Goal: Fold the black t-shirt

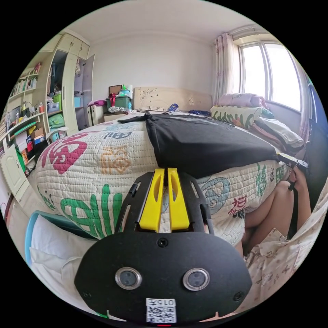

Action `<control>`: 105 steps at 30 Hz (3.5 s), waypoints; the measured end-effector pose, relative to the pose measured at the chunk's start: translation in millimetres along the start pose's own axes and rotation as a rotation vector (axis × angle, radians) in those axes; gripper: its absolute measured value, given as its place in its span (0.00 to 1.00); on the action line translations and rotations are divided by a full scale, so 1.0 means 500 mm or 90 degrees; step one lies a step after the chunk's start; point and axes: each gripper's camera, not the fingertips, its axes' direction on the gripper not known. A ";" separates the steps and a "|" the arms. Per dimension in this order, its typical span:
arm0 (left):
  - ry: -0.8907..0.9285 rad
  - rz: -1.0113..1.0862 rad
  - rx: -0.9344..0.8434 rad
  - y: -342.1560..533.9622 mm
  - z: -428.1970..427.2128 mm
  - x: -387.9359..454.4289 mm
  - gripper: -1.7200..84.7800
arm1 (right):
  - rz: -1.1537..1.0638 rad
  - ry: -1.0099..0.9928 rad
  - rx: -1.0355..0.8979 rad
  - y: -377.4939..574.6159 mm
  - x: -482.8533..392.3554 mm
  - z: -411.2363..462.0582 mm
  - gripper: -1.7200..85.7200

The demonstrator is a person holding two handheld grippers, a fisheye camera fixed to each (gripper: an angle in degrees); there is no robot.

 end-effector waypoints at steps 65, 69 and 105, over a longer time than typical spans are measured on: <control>0.211 0.150 -0.239 -0.949 1.183 1.304 0.14 | 0.661 -0.364 0.019 -1.127 0.868 0.548 0.02; 0.144 0.182 -0.320 -0.945 1.308 1.397 0.14 | 0.651 -0.350 0.016 -1.136 0.832 0.550 0.02; 0.376 0.288 -0.177 -0.664 0.771 0.741 0.14 | -0.077 -0.339 -0.089 -1.090 0.099 0.594 0.12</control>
